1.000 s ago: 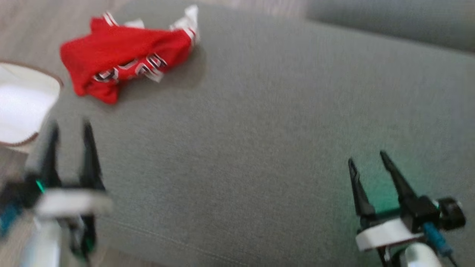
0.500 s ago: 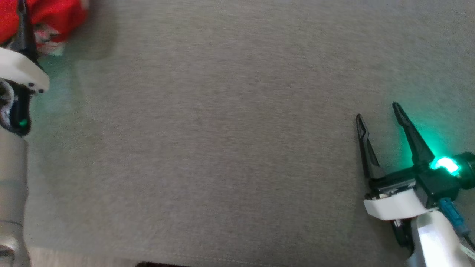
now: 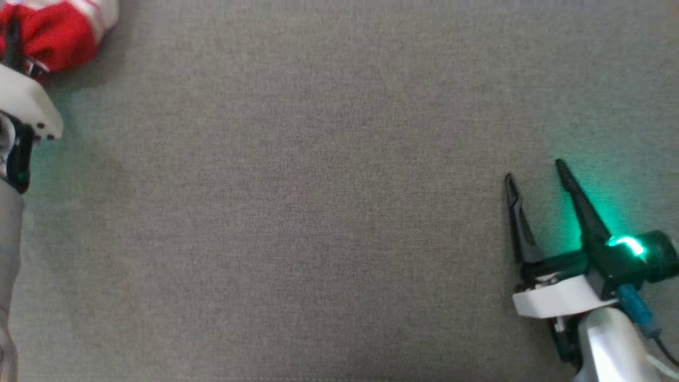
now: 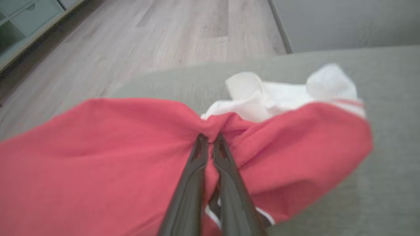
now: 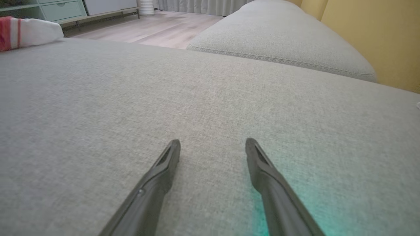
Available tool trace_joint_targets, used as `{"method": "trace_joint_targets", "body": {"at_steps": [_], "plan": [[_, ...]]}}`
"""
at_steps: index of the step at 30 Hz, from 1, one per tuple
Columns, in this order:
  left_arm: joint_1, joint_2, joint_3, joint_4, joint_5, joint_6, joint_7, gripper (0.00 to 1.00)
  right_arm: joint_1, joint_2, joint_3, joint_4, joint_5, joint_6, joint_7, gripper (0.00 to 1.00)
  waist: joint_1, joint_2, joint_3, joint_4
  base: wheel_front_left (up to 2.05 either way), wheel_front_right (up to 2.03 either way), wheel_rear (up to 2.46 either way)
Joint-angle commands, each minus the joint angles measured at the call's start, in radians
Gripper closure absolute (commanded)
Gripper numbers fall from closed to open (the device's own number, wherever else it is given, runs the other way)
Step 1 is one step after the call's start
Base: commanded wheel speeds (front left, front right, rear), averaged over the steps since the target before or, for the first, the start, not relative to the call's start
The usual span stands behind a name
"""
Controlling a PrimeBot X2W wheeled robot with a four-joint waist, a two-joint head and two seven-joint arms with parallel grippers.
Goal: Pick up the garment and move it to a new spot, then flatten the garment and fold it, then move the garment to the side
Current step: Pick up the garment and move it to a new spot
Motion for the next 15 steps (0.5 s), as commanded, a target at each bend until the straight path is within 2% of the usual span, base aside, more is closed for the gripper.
{"method": "trace_joint_targets", "body": {"at_steps": [1,5,10,15], "plan": [[-0.024,0.088,0.001,-0.065,-0.033,0.002,-0.019,1.0,0.035,0.008,0.032,-0.006,0.012,0.007,0.002,0.0,-0.0001,0.0001,-0.067,-0.006,0.0,0.0,0.0],[-0.021,0.129,-0.069,-0.218,-0.161,0.002,-0.007,1.0,0.034,0.02,0.044,0.025,0.035,0.007,0.002,0.0,-0.0001,0.0001,-0.155,-0.016,0.0,0.0,0.0],[0.02,0.162,-0.135,-0.472,-0.32,0.002,0.072,1.0,0.041,0.027,0.072,0.058,0.063,0.007,0.002,0.0,-0.0001,0.0001,-0.259,-0.04,0.0,0.0,0.0],[0.135,0.186,-0.132,-0.791,-0.499,0.002,0.173,1.0,0.046,0.028,0.089,0.065,0.123,0.007,0.002,0.0,-0.0001,0.0001,-0.324,-0.075,0.0,0.0,0.0]]}}
